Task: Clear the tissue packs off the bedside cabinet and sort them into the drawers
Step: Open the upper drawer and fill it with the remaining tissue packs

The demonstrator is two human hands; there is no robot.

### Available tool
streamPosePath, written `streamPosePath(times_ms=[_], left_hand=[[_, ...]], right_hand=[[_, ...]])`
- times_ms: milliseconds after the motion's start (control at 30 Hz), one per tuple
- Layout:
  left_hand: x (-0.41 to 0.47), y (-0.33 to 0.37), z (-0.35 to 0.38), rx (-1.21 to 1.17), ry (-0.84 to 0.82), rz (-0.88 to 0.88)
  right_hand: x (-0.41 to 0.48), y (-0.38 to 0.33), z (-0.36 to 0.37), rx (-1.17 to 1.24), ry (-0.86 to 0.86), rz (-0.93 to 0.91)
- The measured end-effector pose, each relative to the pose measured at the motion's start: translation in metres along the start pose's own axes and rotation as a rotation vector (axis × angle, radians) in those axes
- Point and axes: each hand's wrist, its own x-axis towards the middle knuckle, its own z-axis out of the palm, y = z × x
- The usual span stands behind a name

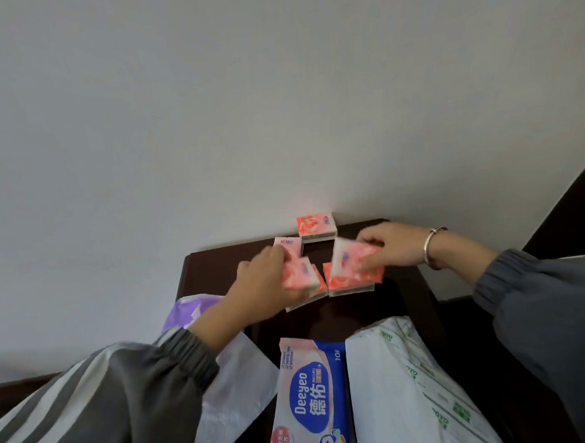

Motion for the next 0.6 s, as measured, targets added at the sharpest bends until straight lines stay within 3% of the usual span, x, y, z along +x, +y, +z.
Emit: streamPosePath(times_ms=[67,200,400,500,600], left_hand=[[-0.008,0.005,0.014,0.154,-0.010,0.031],[-0.010,0.008,0.029,0.231,0.079,-0.001],[-0.016,0.010,0.039,0.085,0.118,-0.191],[-0.018,0.015,0.039,-0.040,0.071,-0.311],[-0.031,0.028,0.033,-0.084,0.155,-0.327]], right_hand=[[-0.007,-0.003,0.012,-0.079,-0.085,0.003],[-0.006,-0.006,0.039,-0.145,-0.043,0.044],[-0.017,-0.013,0.055,0.094,0.192,0.174],[-0.017,-0.031,0.067,0.019,0.208,0.258],[-0.026,-0.047,0.074,-0.039,0.258,0.326]])
